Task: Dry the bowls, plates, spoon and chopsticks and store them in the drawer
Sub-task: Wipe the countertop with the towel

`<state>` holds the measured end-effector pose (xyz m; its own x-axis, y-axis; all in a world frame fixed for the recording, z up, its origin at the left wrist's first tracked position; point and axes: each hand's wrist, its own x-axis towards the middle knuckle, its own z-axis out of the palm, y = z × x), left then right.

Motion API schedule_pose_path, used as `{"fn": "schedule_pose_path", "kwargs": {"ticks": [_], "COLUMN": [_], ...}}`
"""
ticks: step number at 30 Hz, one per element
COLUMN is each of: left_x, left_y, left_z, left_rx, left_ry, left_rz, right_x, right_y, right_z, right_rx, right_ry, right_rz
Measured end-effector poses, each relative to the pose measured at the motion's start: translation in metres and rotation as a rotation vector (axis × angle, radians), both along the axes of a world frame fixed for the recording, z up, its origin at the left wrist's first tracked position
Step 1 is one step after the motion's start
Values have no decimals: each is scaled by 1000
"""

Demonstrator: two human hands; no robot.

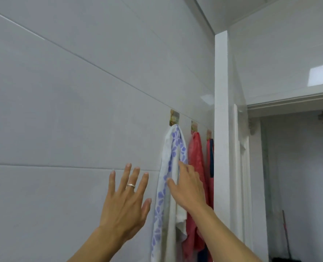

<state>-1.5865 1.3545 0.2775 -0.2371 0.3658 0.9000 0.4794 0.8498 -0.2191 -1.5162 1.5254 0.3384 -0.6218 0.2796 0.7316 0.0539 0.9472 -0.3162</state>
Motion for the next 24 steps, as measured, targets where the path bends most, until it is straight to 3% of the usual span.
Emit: {"fn": "schedule_pose_path", "kwargs": {"ticks": [8, 14, 16, 21, 24], "left_x": [-87, -106, -111, -120, -113], "left_y": [56, 79, 77, 66, 64], "left_z": [51, 71, 74, 82, 84], "left_rx": [-50, -24, -24, -25, -23], "left_ry": [33, 73, 64, -31, -32], "left_rz": [108, 97, 116, 161, 151], "right_x": [-145, -196, -196, -175, -153], "right_y": [72, 92, 92, 73, 67], "right_z": [89, 109, 120, 156, 153], "right_rx": [-209, -404, -434, -423, -339], "right_ry": [24, -64, 8, 475, 428], "right_rz": [32, 70, 107, 257, 268]}}
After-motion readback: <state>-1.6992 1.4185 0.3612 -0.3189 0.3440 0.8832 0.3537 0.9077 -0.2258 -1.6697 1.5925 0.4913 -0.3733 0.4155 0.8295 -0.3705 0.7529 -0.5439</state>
